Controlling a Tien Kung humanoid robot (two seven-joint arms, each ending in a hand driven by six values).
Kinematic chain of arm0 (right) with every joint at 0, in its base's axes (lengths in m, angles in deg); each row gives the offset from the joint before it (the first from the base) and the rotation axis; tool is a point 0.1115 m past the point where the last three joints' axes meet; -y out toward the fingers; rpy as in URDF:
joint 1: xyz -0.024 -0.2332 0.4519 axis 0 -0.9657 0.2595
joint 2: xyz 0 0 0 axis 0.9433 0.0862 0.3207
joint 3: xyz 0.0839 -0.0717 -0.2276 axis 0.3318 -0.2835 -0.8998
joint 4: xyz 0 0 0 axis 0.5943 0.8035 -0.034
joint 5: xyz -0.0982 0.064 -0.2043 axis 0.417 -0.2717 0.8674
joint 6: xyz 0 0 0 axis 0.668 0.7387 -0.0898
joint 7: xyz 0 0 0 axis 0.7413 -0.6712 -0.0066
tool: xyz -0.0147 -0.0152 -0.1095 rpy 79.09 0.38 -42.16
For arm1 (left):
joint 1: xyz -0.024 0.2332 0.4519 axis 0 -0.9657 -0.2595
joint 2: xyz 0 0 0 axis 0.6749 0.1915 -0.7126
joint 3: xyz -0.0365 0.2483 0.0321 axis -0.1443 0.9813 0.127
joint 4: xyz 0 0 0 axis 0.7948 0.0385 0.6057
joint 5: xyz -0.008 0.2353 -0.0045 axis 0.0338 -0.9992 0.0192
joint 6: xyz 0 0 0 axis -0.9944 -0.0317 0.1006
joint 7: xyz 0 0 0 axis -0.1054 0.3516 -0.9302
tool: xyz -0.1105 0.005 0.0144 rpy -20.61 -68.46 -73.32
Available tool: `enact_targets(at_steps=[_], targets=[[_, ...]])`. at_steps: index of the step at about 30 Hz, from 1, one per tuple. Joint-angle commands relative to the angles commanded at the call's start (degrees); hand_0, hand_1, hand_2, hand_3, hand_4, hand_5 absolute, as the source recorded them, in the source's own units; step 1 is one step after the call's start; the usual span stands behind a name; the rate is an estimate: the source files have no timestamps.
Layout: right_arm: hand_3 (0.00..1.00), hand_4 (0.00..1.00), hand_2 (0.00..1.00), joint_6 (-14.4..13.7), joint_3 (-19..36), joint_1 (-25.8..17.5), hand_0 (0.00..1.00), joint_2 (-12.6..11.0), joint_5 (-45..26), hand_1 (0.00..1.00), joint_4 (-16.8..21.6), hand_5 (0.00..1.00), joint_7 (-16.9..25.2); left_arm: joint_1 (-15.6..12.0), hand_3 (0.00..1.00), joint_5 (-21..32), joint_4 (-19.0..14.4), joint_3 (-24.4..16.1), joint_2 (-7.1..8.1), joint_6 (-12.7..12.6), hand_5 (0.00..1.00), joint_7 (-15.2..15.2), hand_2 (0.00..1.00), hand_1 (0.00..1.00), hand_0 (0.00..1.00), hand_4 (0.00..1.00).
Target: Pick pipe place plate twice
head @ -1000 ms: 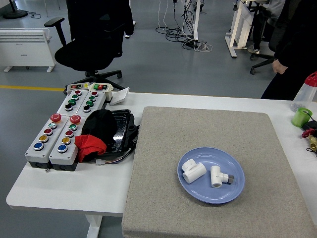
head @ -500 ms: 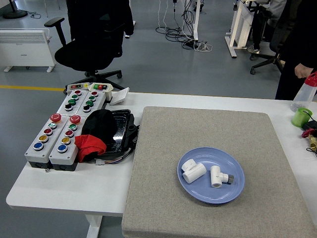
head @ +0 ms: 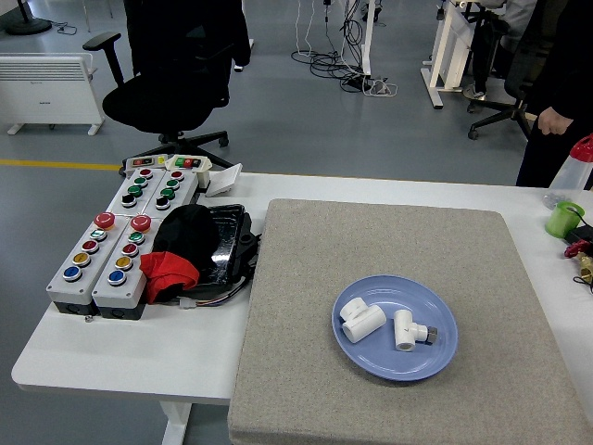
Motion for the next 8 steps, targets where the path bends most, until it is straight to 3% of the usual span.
enact_targets(at_steps=[8], targets=[[0.782, 0.581, 0.821, 0.07, 0.15, -0.2, 0.808, -0.1, -0.69, 0.754, 1.03, 0.753, 0.06, 0.08, 0.598, -0.41, 0.04, -0.3, -0.04, 0.09, 0.998, 0.19, 0.656, 0.636, 0.661, 0.455]])
